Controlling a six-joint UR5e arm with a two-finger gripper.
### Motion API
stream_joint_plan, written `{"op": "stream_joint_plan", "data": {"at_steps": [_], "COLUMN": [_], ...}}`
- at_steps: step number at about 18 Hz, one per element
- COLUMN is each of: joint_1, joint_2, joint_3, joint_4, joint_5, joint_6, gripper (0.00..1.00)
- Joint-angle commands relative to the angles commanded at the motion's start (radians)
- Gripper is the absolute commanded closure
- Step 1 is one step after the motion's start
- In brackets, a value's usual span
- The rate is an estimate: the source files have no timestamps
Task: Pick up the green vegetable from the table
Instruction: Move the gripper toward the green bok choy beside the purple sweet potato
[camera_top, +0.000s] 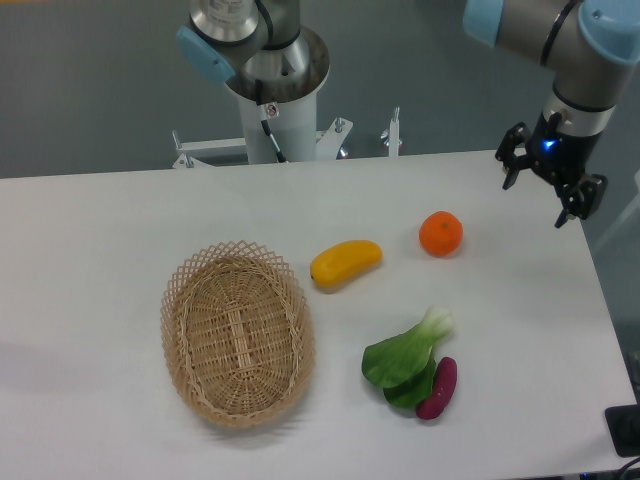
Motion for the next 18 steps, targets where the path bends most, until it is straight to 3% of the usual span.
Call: {"op": "stream_joint_plan", "data": {"at_steps": [4, 9, 13, 18], "joint_1": [-0.029, -0.087, -0.097, -0.156], "joint_2": [-0.017, -0.043, -0.046, -0.107], "joint_3": [0.009, 0.012, 0.009, -0.008], "joint_4": [0.002, 0.066, 0.067, 0.17], "joint_5": [0.008, 0.009, -0.002, 0.011], "joint_6": [-0.017, -0.175, -0.254, -0.374], "gripper": [0.0, 0.0, 0.0, 0.0]}}
